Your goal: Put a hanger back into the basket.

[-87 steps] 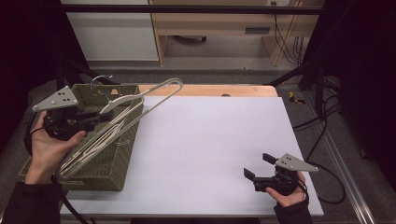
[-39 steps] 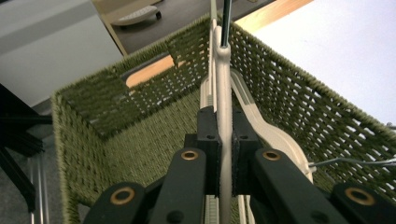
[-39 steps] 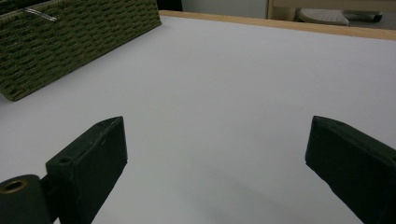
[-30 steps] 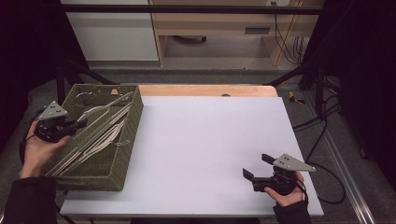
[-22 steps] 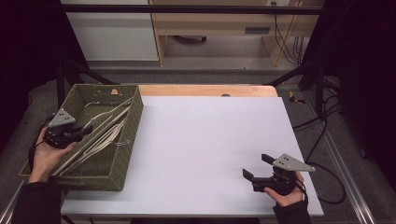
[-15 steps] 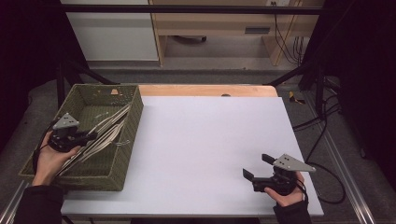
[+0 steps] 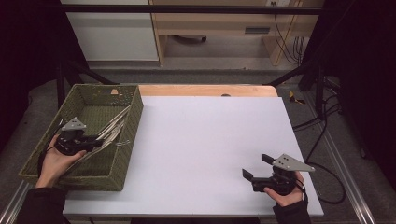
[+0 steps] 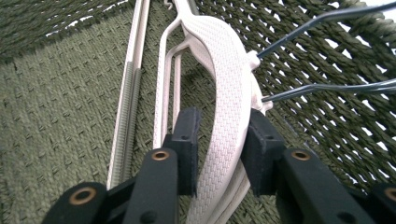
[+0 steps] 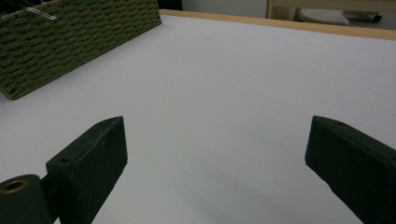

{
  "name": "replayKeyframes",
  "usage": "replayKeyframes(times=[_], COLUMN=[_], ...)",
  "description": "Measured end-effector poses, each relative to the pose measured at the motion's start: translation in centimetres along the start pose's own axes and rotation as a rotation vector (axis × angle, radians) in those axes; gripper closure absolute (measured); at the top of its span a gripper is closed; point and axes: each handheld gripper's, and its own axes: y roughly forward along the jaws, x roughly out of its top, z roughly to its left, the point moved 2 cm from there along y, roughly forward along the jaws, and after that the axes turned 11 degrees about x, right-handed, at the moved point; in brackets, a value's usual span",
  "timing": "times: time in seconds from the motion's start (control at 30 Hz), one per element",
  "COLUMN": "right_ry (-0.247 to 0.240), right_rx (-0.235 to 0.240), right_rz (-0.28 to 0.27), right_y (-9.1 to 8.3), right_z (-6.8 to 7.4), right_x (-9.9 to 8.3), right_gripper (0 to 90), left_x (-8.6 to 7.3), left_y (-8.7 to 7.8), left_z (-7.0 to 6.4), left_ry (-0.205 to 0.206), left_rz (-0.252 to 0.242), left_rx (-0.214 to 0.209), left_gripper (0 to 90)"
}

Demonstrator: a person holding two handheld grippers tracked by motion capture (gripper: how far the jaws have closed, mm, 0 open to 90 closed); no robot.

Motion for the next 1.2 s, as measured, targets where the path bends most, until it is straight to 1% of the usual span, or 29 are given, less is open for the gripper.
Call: replayKeyframes(times=[0.03, 0.07, 0.1, 0.13, 0.23, 0.3, 0.33, 0.37, 0.4, 0.47, 0.5, 0.57, 0.63, 0.7, 0.73, 0.83, 0.9, 0.93, 0.97, 1.03, 1.07, 1.13, 1.2], right_ry=[0.001, 0.014, 0.013, 0.016, 0.015, 0.015, 0.015, 0.012, 0.017, 0.017, 0.024, 0.021, 0.017, 0.012, 0.007, 0.007, -0.002, 0.002, 0.002, -0.004, -0.004, -0.01, -0.007], right_rx=[0.001, -0.006, -0.005, -0.005, -0.004, -0.005, -0.005, -0.002, -0.006, -0.004, -0.004, -0.003, -0.003, -0.004, 0.0, -0.006, -0.005, -0.007, -0.005, -0.004, -0.004, -0.005, -0.01], right_rz=[-0.002, -0.009, -0.011, -0.01, -0.015, -0.019, -0.02, -0.019, -0.023, -0.024, -0.024, -0.028, -0.03, -0.03, -0.029, -0.039, -0.039, -0.04, -0.041, -0.041, -0.041, -0.041, -0.053], right_y=[0.0, 0.0, 0.0, 0.0, -0.1, -0.2, -0.2, -0.3, -0.2, -0.3, -0.3, -0.4, -0.4, -0.4, -0.4, -0.5, -0.7, -0.7, -0.7, -0.8, -0.8, -1.0, -1.1], right_z=[0.0, 0.1, 0.1, 0.1, 0.1, 0.1, 0.0, 0.0, 0.0, 0.0, 0.0, 0.0, -0.1, -0.2, -0.2, -0.2, -0.3, -0.3, -0.3, -0.3, -0.2, -0.2, -0.2], right_x=[0.0, 0.1, 0.1, 0.1, 0.1, 0.1, 0.1, 0.1, 0.2, 0.2, 0.2, 0.3, 0.3, 0.3, 0.3, 0.3, 0.4, 0.4, 0.4, 0.4, 0.4, 0.5, 0.6], right_gripper=[6.2, 6.2, 6.2, 6.3, 6.2, 6.3, 6.3, 6.3, 6.2, 6.2, 6.2, 6.1, 5.9, 5.5, 5.3, 4.1, 3.7, 3.7, 3.7, 3.4, 3.3, 2.8, 2.8], left_x=[0.0, 0.0, 0.0, -0.1, 0.0, 0.2, 0.3, 0.5, 0.7, 1.1, 1.3, 1.7, 2.0, 2.2, 2.3, 2.5, 2.5, 2.5, 2.5, 2.5, 2.5, 2.4, 2.4], left_y=[-0.1, -0.2, -0.3, -0.5, -1.2, -1.8, -2.2, -2.7, -3.1, -3.9, -4.3, -5.0, -5.4, -5.8, -6.0, -6.6, -6.8, -6.9, -6.9, -7.0, -7.1, -7.1, -7.0], left_z=[0.0, 0.0, -0.1, 0.0, 0.0, -0.1, -0.1, -0.3, -0.4, -0.9, -1.0, -1.6, -2.2, -2.8, -3.2, -4.2, -5.2, -5.5, -6.1, -7.1, -7.6, -8.6, -9.6], left_ry=[-0.012, -0.009, -0.015, -0.006, -0.012, -0.012, -0.022, -0.033, -0.04, -0.056, -0.055, -0.075, -0.11, -0.118, -0.129, -0.176, -0.169, -0.159, -0.159, -0.141, -0.139, -0.143, -0.143], left_rz=[-0.011, -0.01, -0.017, -0.017, -0.051, -0.086, -0.099, -0.132, -0.15, -0.199, -0.218, -0.274, -0.308, -0.339, -0.354, -0.384, -0.398, -0.401, -0.409, -0.413, -0.424, -0.438, -0.438], left_rx=[-0.003, -0.013, -0.014, -0.013, -0.009, 0.0, -0.011, -0.022, -0.028, -0.028, -0.032, -0.044, -0.055, -0.051, -0.052, -0.096, -0.101, -0.101, -0.102, -0.102, -0.102, -0.118, -0.119], left_gripper=[65.0, 62.1, 59.9, 58.9, 55.8, 53.6, 53.1, 52.7, 51.6, 47.3, 45.4, 39.6, 30.9, 25.3, 22.3, 14.6, 12.9, 11.4, 9.8, 7.6, 6.5, 6.3, 5.9])
